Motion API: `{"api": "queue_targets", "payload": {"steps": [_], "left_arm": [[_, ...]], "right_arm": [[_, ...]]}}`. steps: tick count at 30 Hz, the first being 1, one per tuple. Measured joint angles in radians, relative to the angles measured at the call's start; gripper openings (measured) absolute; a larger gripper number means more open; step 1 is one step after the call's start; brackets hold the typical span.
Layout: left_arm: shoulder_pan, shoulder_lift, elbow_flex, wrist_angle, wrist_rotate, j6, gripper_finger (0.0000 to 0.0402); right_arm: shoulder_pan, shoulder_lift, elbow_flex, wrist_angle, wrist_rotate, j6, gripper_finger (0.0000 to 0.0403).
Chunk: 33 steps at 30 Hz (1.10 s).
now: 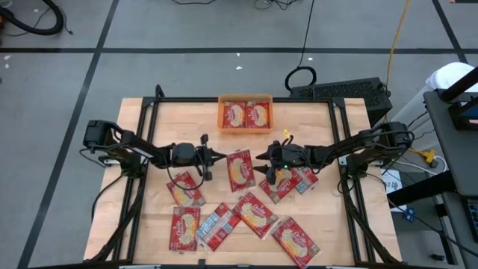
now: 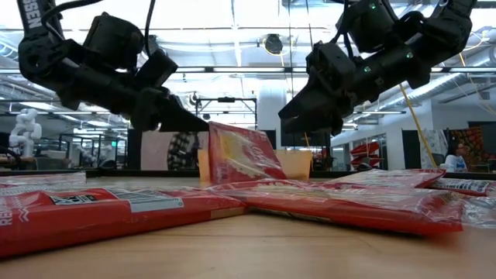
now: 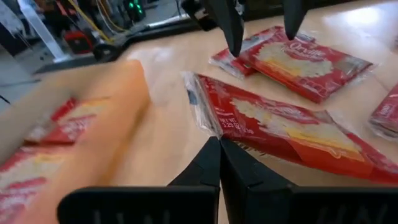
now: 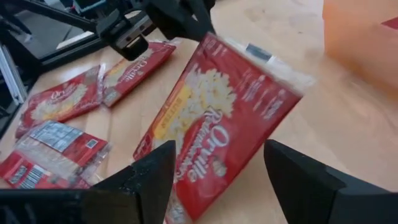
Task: Sort popcorn bags into baskets
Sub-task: Put the popcorn pack into the orange bin
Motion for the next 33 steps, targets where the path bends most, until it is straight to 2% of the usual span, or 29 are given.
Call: {"api": "queue_targets", "payload": {"steps": [4, 7, 13, 15, 17, 21, 27, 28, 33], "left_arm": [[0.011, 0.000, 0.022, 0.003, 0.015, 0.044, 0.0001], [0.020, 0.000, 0.047, -0.001, 0.056, 0.049, 0.0001], [0.021, 0.000, 0.060, -0.008, 0.061, 0.073, 0.0001], [0.021, 0.000, 0.059, -0.002, 0.061, 0.077, 0.0001], [0.021, 0.000, 0.059, 0.015, 0.061, 0.086, 0.0001], [0.022, 0.000, 0.059, 0.071, 0.024, 0.099, 0.0007], [0.026, -0.001, 0.059, 0.112, 0.018, 0.136, 0.0017], [0.026, -0.006, 0.059, 0.112, 0.018, 0.130, 0.0017], [0.026, -0.067, 0.060, 0.069, 0.018, 0.052, 0.0020]], "right_arm": [[-0.005, 0.042, 0.000, 0.022, 0.000, -0.033, 0.0249], [-0.012, 0.105, 0.000, 0.089, 0.000, -0.036, 0.0249], [-0.036, 0.220, 0.000, 0.216, 0.026, -0.036, 0.0249], [-0.047, 0.251, 0.000, 0.262, -0.007, -0.036, 0.0249], [-0.058, 0.274, 0.000, 0.303, -0.084, -0.039, 0.0243], [-0.068, 0.290, 0.000, 0.360, -0.213, -0.058, 0.0187], [-0.118, 0.238, 0.000, 0.369, -0.397, -0.118, 0.0032], [-0.131, 0.223, 0.000, 0.360, -0.416, -0.118, 0.0017], [-0.190, 0.132, 0.000, 0.288, -0.422, -0.127, 0.0017]]}}
